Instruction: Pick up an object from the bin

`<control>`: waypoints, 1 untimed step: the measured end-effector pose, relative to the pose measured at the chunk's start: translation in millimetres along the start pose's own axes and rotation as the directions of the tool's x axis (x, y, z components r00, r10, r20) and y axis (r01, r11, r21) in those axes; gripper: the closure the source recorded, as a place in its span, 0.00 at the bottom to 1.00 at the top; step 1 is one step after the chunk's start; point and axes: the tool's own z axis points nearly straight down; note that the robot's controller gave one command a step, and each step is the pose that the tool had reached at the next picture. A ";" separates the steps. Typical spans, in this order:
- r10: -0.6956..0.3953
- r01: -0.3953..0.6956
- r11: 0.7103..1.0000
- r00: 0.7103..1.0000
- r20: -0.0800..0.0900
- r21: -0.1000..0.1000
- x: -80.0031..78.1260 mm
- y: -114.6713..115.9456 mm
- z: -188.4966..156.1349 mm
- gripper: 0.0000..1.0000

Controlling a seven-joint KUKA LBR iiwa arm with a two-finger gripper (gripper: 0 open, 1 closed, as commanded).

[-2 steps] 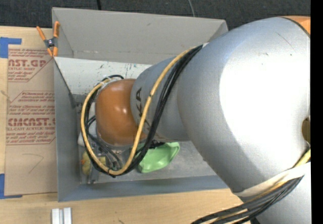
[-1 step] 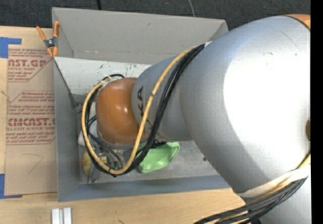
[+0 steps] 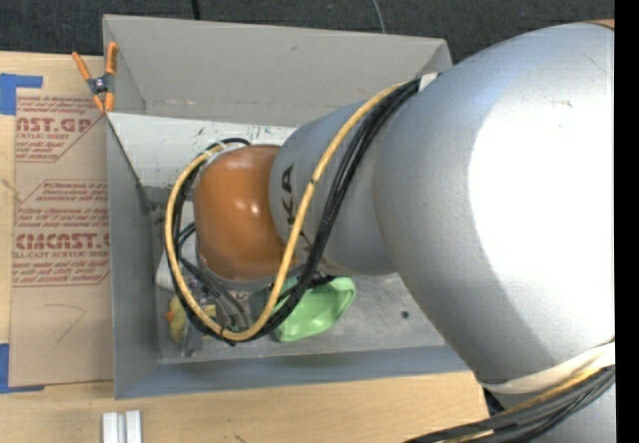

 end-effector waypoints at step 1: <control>0.001 -0.001 1.000 1.000 0.006 -0.003 -1.4 0.6 -19.5 1.00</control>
Offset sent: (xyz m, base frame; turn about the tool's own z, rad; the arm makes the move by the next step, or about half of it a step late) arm 0.0000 -0.0001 0.0382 0.0000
